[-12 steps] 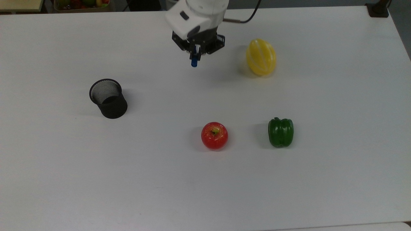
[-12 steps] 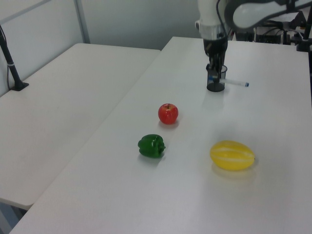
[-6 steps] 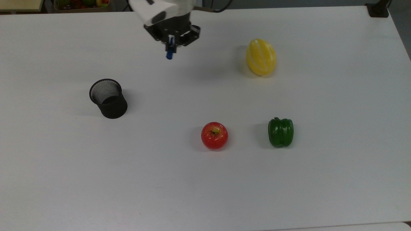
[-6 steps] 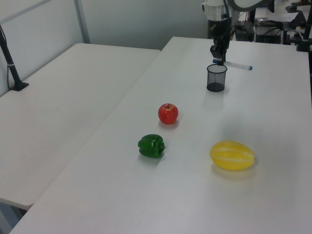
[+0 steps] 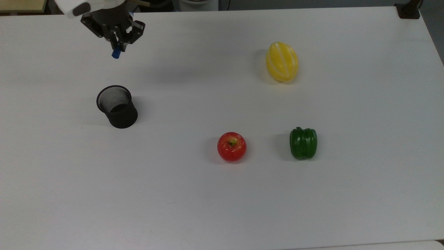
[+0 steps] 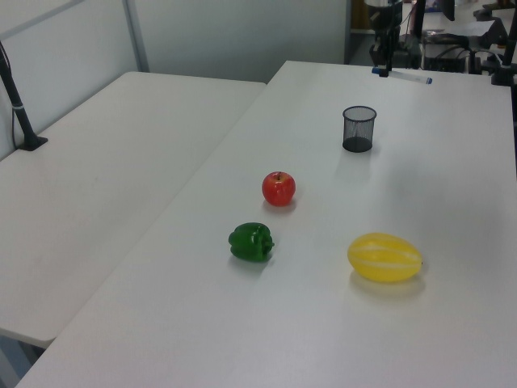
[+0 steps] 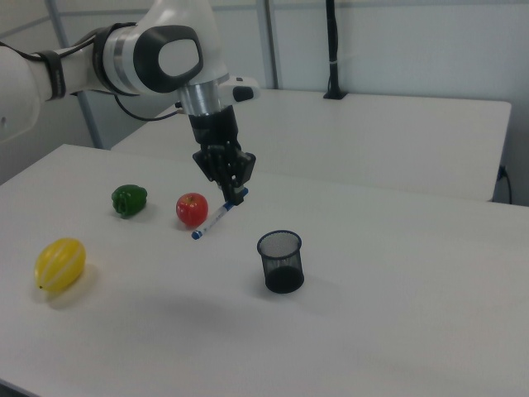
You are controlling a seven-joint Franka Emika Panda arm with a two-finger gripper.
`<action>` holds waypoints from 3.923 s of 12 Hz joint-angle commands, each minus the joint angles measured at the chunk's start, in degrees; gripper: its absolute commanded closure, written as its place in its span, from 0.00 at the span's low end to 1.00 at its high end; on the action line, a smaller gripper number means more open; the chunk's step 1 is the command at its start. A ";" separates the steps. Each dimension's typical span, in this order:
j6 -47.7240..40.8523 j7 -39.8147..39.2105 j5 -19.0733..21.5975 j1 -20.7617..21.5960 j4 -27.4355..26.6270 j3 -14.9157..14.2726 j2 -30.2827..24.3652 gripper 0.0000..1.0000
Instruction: Place marker
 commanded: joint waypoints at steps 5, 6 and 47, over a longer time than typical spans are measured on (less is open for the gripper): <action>25.12 -0.58 1.11 -2.96 -4.84 -0.57 -0.08 0.91; 29.79 -0.58 1.11 -3.40 -5.29 -0.57 0.45 0.91; 42.78 8.18 0.06 8.27 -19.53 0.22 -2.79 0.00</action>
